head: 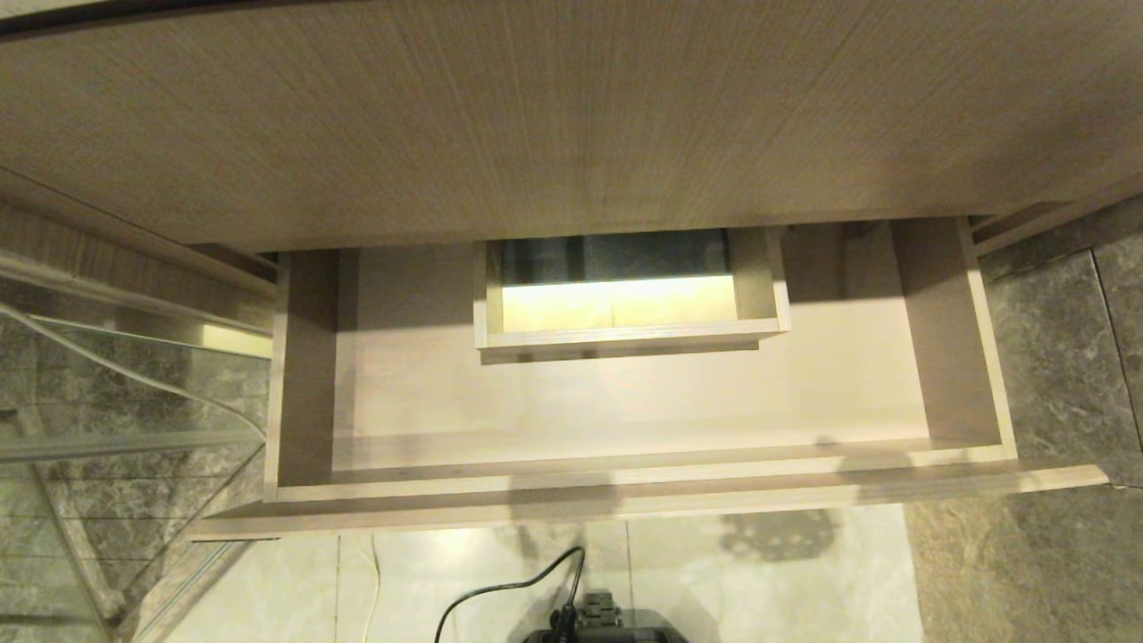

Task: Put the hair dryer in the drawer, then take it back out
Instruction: Put it into the drawer

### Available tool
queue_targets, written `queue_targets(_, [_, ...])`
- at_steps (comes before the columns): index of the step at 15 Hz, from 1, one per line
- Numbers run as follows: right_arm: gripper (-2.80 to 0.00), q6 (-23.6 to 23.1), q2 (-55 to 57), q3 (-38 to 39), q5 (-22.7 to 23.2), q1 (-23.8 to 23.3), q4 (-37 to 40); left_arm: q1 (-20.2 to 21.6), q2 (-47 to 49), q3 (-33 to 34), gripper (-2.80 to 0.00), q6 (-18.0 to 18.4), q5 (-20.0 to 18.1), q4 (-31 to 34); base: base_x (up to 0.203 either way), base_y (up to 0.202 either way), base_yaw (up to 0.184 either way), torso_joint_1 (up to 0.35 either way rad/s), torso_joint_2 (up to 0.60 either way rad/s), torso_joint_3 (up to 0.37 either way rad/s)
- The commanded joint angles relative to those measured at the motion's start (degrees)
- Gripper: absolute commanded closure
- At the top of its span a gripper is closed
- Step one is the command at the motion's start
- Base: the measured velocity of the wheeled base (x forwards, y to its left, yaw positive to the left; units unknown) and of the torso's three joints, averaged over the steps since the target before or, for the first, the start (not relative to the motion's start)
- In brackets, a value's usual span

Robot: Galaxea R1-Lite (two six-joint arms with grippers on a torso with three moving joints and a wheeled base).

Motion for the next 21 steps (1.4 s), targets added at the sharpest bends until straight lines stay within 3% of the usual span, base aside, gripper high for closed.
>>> queue_targets(1, [0.0, -0.33, -0.03, 1.55, 0.16, -0.14, 2.1, 0.02, -0.02, 2.29, -2.8, 0.01, 0.01, -0.11, 0.0, 0.0, 0.0, 0.0, 0.0, 0.0])
queue_targets(21, [0.0, 1.44, 9.18, 14.72, -0.43, -0.26, 4.22, 0.02, -0.02, 2.29, -2.8, -0.07, 0.01, -0.11, 0.0, 0.0, 0.0, 0.0, 0.0, 0.0])
